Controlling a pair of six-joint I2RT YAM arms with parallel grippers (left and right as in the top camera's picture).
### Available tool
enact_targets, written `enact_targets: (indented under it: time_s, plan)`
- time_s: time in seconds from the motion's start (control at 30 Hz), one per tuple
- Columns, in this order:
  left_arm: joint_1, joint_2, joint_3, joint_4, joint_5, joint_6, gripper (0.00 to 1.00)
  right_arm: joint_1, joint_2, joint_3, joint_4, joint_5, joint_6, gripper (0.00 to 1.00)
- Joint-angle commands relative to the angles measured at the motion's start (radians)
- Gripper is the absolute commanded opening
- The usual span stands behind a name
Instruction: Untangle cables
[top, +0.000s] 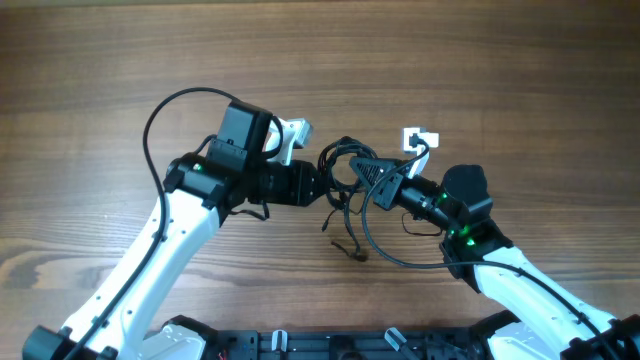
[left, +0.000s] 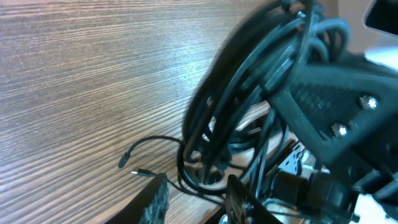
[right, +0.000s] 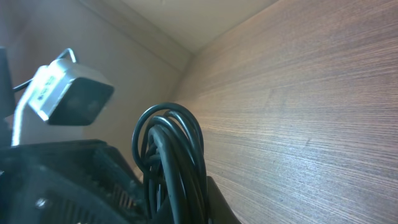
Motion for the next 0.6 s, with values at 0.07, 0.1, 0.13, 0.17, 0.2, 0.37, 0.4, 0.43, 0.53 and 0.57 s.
enact_targets:
  time_s: [0.07, 0.1, 0.13, 0.17, 0.2, 0.37, 0.4, 0.43, 0.53, 0.57]
  plan:
    - [-0.047, 0.082, -0.002, 0.019, -0.007, -0.058, 0.25, -0.001, 0.009, 0.01, 0.013, 0.006, 0.011, 0.05]
    - [-0.056, 0.095, -0.002, 0.015, -0.007, -0.058, 0.25, -0.001, 0.009, 0.01, 0.014, 0.006, 0.011, 0.05]
    - [-0.067, 0.108, -0.002, 0.01, -0.007, -0.058, 0.25, -0.001, 0.009, 0.01, 0.014, 0.007, 0.011, 0.05]
    - [-0.08, 0.125, -0.003, 0.002, -0.008, -0.058, 0.24, -0.001, 0.009, 0.01, 0.017, 0.009, 0.011, 0.05]
    - [-0.097, 0.146, -0.005, -0.008, -0.008, -0.058, 0.21, -0.001, 0.009, 0.01, 0.019, 0.009, 0.011, 0.04]
    - [-0.139, 0.185, -0.009, -0.142, -0.106, -0.058, 0.04, -0.005, 0.009, 0.01, 0.022, 0.077, -0.015, 0.04]
    - [-0.138, 0.184, -0.009, -0.174, -0.137, -0.058, 0.04, -0.009, 0.009, 0.01, 0.024, 0.102, -0.015, 0.05]
    - [-0.137, 0.184, -0.009, -0.196, -0.17, -0.058, 0.04, -0.013, 0.009, 0.01, 0.024, 0.122, -0.018, 0.05]
    - [-0.124, 0.183, -0.009, -0.245, -0.268, -0.078, 0.04, -0.035, 0.009, 0.01, 0.02, 0.161, -0.043, 0.05]
    - [-0.114, 0.183, -0.009, -0.228, -0.276, -0.112, 0.04, -0.045, 0.009, 0.01, 0.018, 0.158, -0.039, 0.05]
